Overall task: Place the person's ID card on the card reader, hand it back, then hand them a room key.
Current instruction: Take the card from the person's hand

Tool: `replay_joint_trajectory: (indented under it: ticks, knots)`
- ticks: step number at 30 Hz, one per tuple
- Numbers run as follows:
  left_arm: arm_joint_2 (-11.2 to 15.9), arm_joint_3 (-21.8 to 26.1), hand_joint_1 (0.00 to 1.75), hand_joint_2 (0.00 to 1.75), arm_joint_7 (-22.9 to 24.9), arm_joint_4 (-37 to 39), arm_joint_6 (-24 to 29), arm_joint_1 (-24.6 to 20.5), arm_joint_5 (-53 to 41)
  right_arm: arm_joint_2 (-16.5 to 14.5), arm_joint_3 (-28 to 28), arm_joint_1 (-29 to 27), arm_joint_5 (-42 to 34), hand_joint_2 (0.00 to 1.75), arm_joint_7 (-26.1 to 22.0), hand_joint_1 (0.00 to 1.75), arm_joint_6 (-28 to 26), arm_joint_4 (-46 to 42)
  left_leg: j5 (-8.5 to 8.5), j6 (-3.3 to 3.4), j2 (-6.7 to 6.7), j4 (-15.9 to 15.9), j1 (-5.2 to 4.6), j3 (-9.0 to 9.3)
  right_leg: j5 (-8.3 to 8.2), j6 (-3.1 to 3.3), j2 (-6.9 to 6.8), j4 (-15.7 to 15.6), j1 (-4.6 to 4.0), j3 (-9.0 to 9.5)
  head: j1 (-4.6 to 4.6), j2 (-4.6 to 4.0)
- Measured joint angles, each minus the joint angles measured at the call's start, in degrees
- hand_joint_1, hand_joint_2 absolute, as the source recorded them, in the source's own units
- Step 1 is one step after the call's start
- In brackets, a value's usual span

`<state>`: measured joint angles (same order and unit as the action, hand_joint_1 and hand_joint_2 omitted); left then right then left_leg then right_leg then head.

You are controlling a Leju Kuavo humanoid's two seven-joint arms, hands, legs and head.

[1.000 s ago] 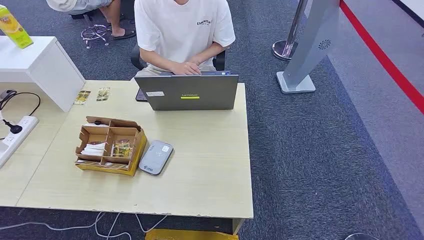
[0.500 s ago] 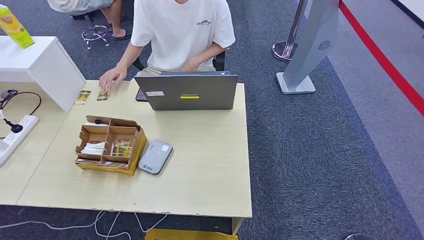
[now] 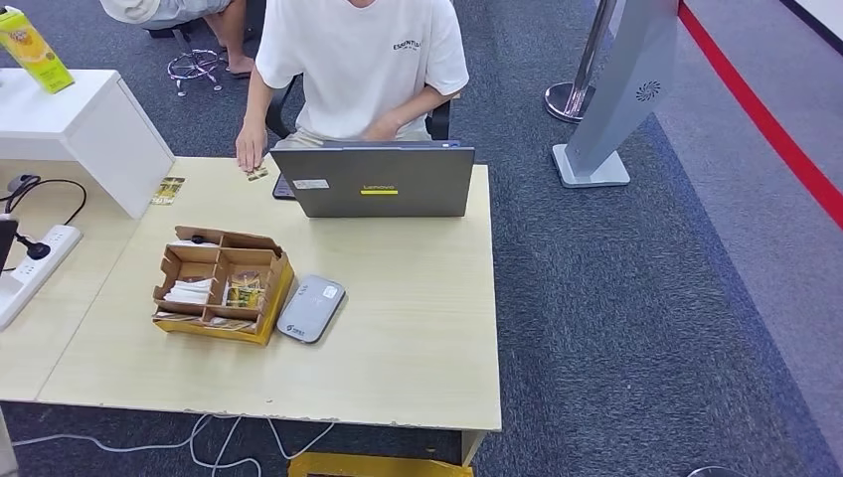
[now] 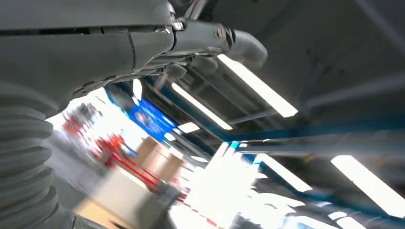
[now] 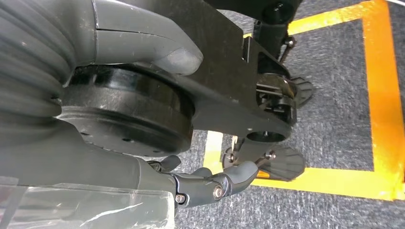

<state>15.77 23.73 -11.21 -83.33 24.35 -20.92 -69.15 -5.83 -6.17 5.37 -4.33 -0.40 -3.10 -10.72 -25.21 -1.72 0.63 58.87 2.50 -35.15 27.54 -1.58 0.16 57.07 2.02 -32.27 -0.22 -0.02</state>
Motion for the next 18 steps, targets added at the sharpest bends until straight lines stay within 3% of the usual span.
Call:
replay_joint_trajectory:
  ticks: [2,6,11,18]
  knots:
    - [2.6,-4.7,0.00,1.75,5.0,8.7,-0.8,-6.4,-6.9,-0.1,-0.2,0.2,0.2,1.75,0.6,0.00,-0.1,0.0,0.13,-0.07,-0.06,0.0,0.00,-0.08,-0.19,0.09,0.06,0.1,0.00,-0.07,-0.05,0.00]
    - [4.5,-11.7,0.00,1.75,8.2,21.0,0.0,-14.2,-10.1,-0.1,-0.6,-0.3,0.5,1.75,1.4,0.00,-0.4,0.1,0.21,-0.10,-0.53,0.0,-0.03,-0.13,-0.46,0.07,0.56,0.1,0.01,-0.11,-0.10,0.00]
    - [5.4,-15.7,0.00,1.75,9.3,27.9,0.4,-17.4,-9.5,-0.1,-0.6,-0.7,0.6,1.75,1.5,0.00,-0.5,0.3,0.19,-0.07,-0.70,0.0,-0.04,-0.18,-0.49,0.04,0.77,0.1,0.03,-0.19,-0.11,0.00]
    - [5.9,-17.6,0.00,1.75,9.3,30.5,0.6,-18.2,-8.5,-0.1,-0.8,-0.8,0.8,1.75,1.4,0.00,-0.8,0.4,0.18,-0.08,-0.70,0.0,-0.02,-0.21,-0.47,0.05,0.76,0.1,0.01,-0.26,-0.13,0.00]
